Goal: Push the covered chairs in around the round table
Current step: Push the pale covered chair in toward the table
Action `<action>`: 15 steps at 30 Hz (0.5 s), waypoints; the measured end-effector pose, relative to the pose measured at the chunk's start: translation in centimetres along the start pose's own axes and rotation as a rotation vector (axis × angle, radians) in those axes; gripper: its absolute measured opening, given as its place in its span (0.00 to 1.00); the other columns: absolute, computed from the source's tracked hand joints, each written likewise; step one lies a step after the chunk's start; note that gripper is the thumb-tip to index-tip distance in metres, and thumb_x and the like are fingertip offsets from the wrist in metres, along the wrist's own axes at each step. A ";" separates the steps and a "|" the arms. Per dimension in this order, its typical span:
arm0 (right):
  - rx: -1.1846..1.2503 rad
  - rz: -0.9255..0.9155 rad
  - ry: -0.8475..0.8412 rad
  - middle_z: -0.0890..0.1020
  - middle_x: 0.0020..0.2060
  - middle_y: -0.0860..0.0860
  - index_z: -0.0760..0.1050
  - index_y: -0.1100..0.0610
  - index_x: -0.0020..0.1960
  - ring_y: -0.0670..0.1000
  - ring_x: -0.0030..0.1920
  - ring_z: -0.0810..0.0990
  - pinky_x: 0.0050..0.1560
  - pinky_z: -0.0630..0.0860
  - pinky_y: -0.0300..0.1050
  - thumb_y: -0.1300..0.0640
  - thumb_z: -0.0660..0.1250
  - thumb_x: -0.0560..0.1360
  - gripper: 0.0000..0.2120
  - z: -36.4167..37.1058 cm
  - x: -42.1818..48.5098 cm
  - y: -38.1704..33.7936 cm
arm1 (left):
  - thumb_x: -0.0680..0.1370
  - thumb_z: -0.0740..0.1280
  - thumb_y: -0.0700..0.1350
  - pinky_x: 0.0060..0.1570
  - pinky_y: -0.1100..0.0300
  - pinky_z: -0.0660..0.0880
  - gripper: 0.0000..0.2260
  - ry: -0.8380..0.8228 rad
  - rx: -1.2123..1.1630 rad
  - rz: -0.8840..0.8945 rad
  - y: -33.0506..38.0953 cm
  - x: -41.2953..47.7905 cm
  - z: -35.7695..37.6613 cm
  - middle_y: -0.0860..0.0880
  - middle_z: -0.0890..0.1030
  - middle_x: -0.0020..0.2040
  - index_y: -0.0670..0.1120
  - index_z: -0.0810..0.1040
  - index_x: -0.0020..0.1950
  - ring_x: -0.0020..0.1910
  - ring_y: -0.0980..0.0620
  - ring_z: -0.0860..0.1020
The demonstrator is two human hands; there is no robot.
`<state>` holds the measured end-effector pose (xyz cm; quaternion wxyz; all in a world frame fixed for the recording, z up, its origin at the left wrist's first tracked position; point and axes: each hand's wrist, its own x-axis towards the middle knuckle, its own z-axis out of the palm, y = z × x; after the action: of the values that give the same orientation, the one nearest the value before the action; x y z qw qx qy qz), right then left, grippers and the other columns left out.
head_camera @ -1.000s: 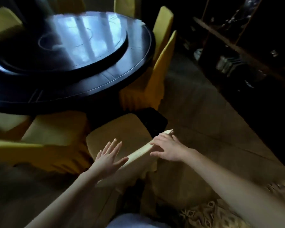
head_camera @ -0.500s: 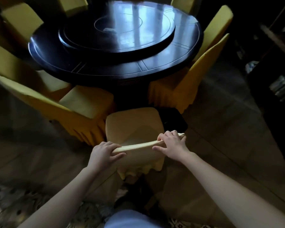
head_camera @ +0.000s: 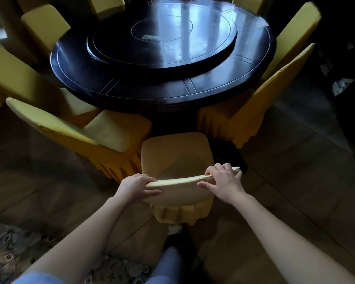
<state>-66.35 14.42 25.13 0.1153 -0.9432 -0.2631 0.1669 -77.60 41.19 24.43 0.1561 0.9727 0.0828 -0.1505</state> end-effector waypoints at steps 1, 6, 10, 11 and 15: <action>0.002 0.001 0.000 0.73 0.58 0.46 0.70 0.46 0.57 0.51 0.64 0.65 0.67 0.58 0.71 0.32 0.57 0.72 0.22 -0.2 0.9 0.0 | 0.68 0.63 0.70 0.47 0.61 0.73 0.25 0.002 -0.008 -0.016 -0.3 0.9 -0.4 0.59 0.79 0.54 0.59 0.77 0.60 0.53 0.58 0.74; 0.015 0.020 0.001 0.73 0.57 0.46 0.70 0.46 0.57 0.51 0.64 0.65 0.66 0.59 0.70 0.32 0.58 0.72 0.23 -1.4 5.8 -0.1 | 0.70 0.65 0.68 0.47 0.59 0.73 0.23 0.017 -0.010 -0.029 -1.8 5.6 -2.5 0.59 0.79 0.55 0.60 0.77 0.60 0.52 0.58 0.73; 0.018 0.032 0.013 0.73 0.55 0.44 0.71 0.46 0.55 0.50 0.62 0.65 0.65 0.60 0.70 0.31 0.58 0.71 0.22 -2.4 9.5 0.8 | 0.70 0.65 0.68 0.42 0.63 0.72 0.24 0.008 -0.011 -0.012 -2.1 9.7 -3.9 0.58 0.79 0.56 0.58 0.77 0.61 0.52 0.58 0.74; 0.013 0.035 0.015 0.73 0.55 0.44 0.71 0.46 0.54 0.50 0.62 0.66 0.65 0.60 0.70 0.31 0.58 0.71 0.22 -2.6 10.3 1.1 | 0.70 0.65 0.68 0.40 0.65 0.70 0.24 0.007 -0.008 -0.001 -2.2 10.5 -4.2 0.58 0.79 0.57 0.58 0.77 0.61 0.52 0.58 0.74; 0.005 0.044 0.024 0.73 0.54 0.44 0.70 0.46 0.54 0.49 0.62 0.66 0.65 0.61 0.69 0.31 0.58 0.70 0.22 -3.7 13.5 2.0 | 0.70 0.65 0.67 0.42 0.66 0.71 0.25 -0.001 -0.018 0.032 -2.5 14.1 -5.4 0.58 0.79 0.57 0.56 0.78 0.61 0.53 0.58 0.75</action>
<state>-53.22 19.48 24.46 0.1173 -0.9504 -0.2403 0.1588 -63.41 46.89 24.18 0.1670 0.9724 0.0684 -0.1479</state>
